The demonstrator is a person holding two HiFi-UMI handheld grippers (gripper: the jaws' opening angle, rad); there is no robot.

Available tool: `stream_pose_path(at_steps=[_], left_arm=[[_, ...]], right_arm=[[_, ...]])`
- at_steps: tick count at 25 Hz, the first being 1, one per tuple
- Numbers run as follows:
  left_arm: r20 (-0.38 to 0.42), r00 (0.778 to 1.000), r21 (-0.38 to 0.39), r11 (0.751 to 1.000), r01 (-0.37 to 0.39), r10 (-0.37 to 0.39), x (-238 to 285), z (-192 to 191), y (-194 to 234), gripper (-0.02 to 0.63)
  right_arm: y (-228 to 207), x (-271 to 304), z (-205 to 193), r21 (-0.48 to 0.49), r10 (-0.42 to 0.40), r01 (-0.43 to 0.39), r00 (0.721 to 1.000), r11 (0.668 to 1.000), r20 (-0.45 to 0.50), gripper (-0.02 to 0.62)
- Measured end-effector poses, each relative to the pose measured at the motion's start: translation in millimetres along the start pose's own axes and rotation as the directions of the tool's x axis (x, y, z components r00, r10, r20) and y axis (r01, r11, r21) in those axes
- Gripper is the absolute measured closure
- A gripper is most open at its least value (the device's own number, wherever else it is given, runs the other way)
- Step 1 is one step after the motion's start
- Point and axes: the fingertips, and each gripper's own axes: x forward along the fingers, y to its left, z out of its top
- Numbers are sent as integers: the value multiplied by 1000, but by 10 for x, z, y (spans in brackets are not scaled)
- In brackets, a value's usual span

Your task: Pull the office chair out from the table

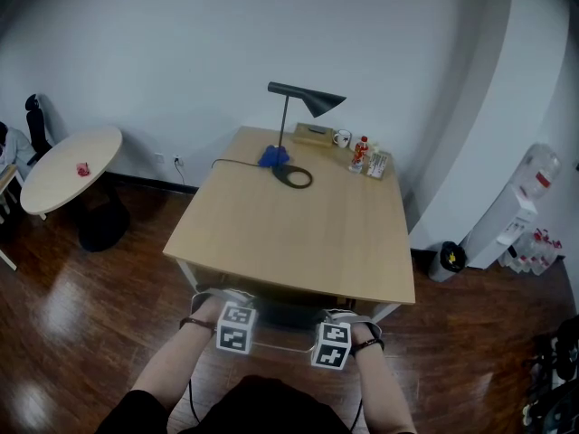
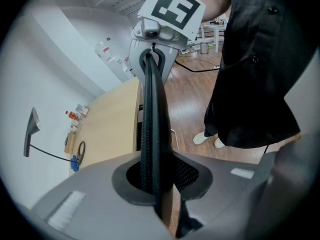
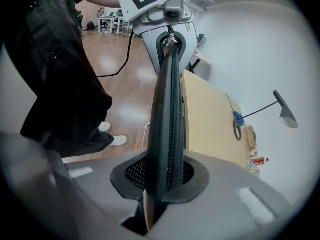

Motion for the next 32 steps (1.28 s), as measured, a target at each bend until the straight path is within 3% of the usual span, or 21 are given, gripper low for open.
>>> stream_pose_path(at_steps=[18, 32], left_arm=[[21, 998, -6, 999, 51, -51, -239, 128, -518, 540], [16, 999, 11, 999, 38, -38, -409, 207, -984, 541]], right_arm=[[530, -246, 116, 31, 42, -42, 999, 999, 4, 537], [1014, -407, 206, 64, 52, -52, 999, 997, -7, 534]])
